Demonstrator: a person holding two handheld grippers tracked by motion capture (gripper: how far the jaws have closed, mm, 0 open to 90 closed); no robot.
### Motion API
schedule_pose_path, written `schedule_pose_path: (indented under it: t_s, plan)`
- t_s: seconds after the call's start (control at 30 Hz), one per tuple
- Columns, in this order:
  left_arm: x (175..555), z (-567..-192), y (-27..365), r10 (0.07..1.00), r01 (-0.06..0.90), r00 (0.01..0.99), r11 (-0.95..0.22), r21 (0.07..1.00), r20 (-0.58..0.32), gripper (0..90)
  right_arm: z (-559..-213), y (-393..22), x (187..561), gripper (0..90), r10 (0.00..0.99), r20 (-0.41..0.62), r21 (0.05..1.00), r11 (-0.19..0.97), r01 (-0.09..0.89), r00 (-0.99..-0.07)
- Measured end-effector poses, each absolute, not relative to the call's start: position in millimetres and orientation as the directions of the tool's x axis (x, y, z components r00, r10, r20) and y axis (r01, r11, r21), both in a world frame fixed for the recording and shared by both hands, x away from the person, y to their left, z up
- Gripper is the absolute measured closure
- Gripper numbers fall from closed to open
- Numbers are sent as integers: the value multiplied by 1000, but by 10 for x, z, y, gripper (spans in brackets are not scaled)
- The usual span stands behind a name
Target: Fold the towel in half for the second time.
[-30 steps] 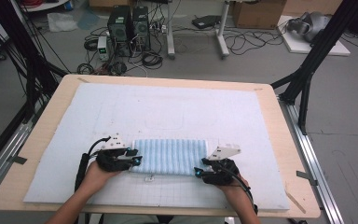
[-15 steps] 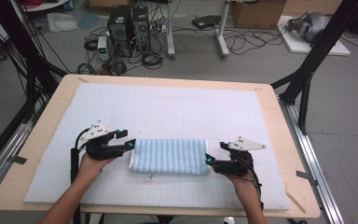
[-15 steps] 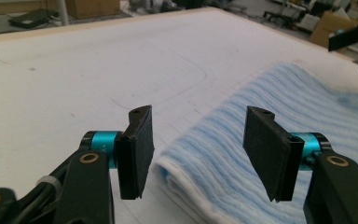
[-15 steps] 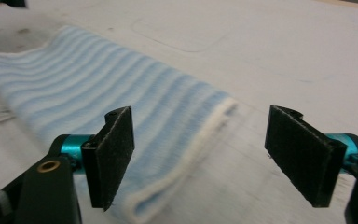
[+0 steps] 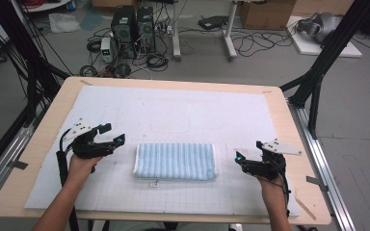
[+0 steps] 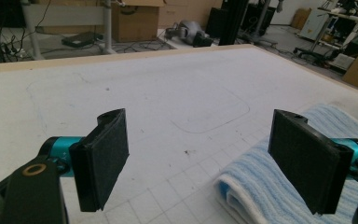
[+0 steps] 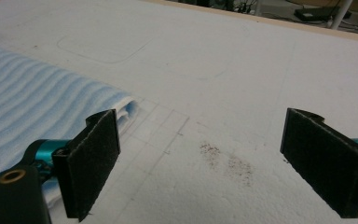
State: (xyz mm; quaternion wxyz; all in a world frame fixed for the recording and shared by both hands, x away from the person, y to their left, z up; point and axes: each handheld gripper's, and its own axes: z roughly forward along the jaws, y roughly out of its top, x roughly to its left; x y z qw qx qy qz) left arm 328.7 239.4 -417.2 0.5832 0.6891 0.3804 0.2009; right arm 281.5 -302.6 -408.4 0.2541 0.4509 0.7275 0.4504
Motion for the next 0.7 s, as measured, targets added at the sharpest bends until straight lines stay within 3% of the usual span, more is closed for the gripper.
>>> schedule_pose_path:
  t_s: [0.7]
  plan:
    - [3236,-4201,2418,761,275,632,-43,960,-147,221,-4013,-3054,2773,109,889,-2,884,216,415,-459]
